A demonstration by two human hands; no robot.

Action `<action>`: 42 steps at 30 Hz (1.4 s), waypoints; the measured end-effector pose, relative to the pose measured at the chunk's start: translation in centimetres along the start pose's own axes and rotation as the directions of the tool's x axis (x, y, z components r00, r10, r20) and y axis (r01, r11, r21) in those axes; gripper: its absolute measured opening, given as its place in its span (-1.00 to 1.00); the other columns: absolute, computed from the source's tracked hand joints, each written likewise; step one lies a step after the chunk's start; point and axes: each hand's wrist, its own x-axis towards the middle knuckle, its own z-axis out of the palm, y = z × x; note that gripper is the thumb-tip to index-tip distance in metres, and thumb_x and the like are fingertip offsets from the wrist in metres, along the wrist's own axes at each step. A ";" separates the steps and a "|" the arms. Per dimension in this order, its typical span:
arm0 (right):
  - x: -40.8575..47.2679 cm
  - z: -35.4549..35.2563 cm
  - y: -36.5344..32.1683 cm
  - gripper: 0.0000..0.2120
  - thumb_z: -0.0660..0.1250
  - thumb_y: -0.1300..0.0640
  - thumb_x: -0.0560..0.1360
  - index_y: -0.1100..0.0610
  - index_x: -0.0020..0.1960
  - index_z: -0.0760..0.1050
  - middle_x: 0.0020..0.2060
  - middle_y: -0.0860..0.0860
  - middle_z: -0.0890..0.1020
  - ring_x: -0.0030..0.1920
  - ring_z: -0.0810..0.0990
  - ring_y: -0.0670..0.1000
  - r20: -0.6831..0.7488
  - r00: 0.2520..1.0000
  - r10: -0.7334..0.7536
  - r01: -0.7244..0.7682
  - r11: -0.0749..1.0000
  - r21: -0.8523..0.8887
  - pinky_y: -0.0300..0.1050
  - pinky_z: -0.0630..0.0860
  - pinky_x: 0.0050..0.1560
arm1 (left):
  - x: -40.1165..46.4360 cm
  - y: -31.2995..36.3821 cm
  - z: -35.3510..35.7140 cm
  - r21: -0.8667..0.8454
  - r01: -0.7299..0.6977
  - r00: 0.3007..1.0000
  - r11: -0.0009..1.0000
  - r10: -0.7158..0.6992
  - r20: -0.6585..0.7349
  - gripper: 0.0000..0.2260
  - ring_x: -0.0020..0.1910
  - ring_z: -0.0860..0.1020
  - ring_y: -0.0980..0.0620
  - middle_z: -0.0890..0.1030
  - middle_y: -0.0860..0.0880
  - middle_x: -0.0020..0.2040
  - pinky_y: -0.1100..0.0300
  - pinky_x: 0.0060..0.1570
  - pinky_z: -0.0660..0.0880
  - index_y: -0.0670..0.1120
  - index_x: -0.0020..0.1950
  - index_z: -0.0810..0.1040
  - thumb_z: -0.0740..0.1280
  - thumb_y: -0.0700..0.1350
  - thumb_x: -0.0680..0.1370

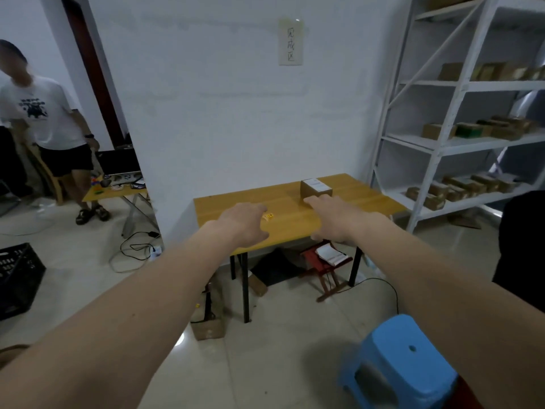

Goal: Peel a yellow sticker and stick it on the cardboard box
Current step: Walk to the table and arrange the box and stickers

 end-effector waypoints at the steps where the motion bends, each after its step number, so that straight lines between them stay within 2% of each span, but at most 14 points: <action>1: 1.5 0.0 0.8 -0.26 0.40 0.02 0.46 0.07 0.52 0.10 0.43 0.14 0.32 0.40 0.31 0.22 0.009 1.000 -0.009 0.009 1.000 -0.001 0.19 0.36 0.33 | 1.5 0.2 0.3 0.004 0.003 1.000 1.000 -0.003 0.011 -0.43 0.39 0.36 -0.13 0.37 -0.08 0.45 0.00 0.27 0.40 -0.01 0.49 0.21 0.31 0.05 0.53; 6: 8.7 1.4 5.1 -0.21 0.41 0.00 0.46 0.04 0.54 0.05 0.46 0.13 0.28 0.42 0.30 0.21 0.038 0.999 -0.031 0.030 0.999 0.013 0.20 0.35 0.35 | 10.0 0.4 1.5 0.019 0.020 0.998 1.000 -0.021 0.057 -0.42 0.43 0.32 -0.11 0.32 -0.05 0.49 0.02 0.29 0.39 -0.02 0.51 0.17 0.30 0.05 0.55; 11: 16.8 2.5 9.6 -0.21 0.42 -0.01 0.45 0.05 0.53 0.06 0.45 0.13 0.30 0.41 0.30 0.21 0.065 0.998 -0.003 0.002 1.000 0.004 0.19 0.36 0.35 | 19.7 0.4 2.9 0.021 -0.019 0.998 1.000 0.018 0.065 -0.41 0.46 0.28 -0.11 0.26 -0.06 0.51 0.03 0.30 0.36 -0.02 0.53 0.14 0.28 0.06 0.56; 18: 30.5 0.9 12.9 -0.19 0.41 -0.01 0.46 0.08 0.55 0.05 0.49 0.10 0.25 0.46 0.25 0.17 0.079 0.997 0.010 -0.011 1.000 0.011 0.13 0.35 0.38 | 34.0 -2.8 2.5 -0.020 -0.036 0.999 0.999 0.037 0.040 -0.42 0.43 0.30 -0.09 0.32 -0.07 0.47 0.03 0.30 0.37 0.00 0.51 0.18 0.29 0.05 0.53; 22: 37.0 0.6 14.2 -0.27 0.39 0.04 0.46 0.06 0.52 0.10 0.42 0.10 0.34 0.38 0.34 0.16 0.042 0.999 0.010 -0.012 0.999 0.044 0.08 0.41 0.31 | 41.5 -4.4 2.4 -0.023 -0.020 1.000 1.000 0.020 0.019 -0.44 0.41 0.34 -0.09 0.36 -0.07 0.43 0.05 0.27 0.38 -0.01 0.50 0.20 0.29 0.03 0.53; 26: 42.1 1.6 16.0 -0.20 0.38 0.02 0.47 0.03 0.56 0.00 0.51 0.07 0.21 0.48 0.21 0.15 0.092 0.995 -0.024 0.023 1.000 0.009 0.07 0.31 0.38 | 47.2 -4.2 4.2 -0.024 -0.035 0.995 0.999 0.037 0.094 -0.42 0.42 0.33 -0.11 0.35 -0.09 0.45 0.04 0.28 0.37 -0.02 0.49 0.22 0.31 0.06 0.52; 30: 48.4 3.1 18.2 -0.20 0.38 0.01 0.46 0.04 0.55 0.01 0.50 0.09 0.23 0.47 0.22 0.16 0.118 0.993 -0.031 0.034 0.999 -0.022 0.09 0.30 0.41 | 52.3 -4.2 5.7 -0.043 -0.055 0.994 0.998 0.059 0.092 -0.43 0.43 0.32 -0.11 0.33 -0.09 0.47 0.04 0.31 0.37 -0.04 0.49 0.23 0.31 0.05 0.54; 36: 57.5 4.8 21.3 -0.20 0.39 -0.02 0.46 0.04 0.55 0.03 0.52 0.07 0.22 0.50 0.19 0.14 0.143 0.980 -0.139 0.142 0.990 -0.011 0.09 0.25 0.44 | 59.8 -5.1 7.4 -0.040 0.048 0.989 0.998 -0.042 0.141 -0.43 0.45 0.29 -0.09 0.31 -0.07 0.48 0.04 0.34 0.34 -0.02 0.50 0.21 0.31 0.05 0.53; 42: 65.5 4.5 26.3 -0.26 0.39 0.00 0.46 0.03 0.52 0.09 0.44 0.08 0.32 0.41 0.31 0.14 0.148 0.956 -0.254 0.255 0.967 0.017 0.06 0.38 0.34 | 67.9 -3.0 8.0 -0.066 0.154 0.975 0.986 -0.141 0.171 -0.44 0.45 0.29 -0.09 0.29 -0.06 0.50 0.04 0.31 0.35 -0.01 0.51 0.19 0.28 0.07 0.55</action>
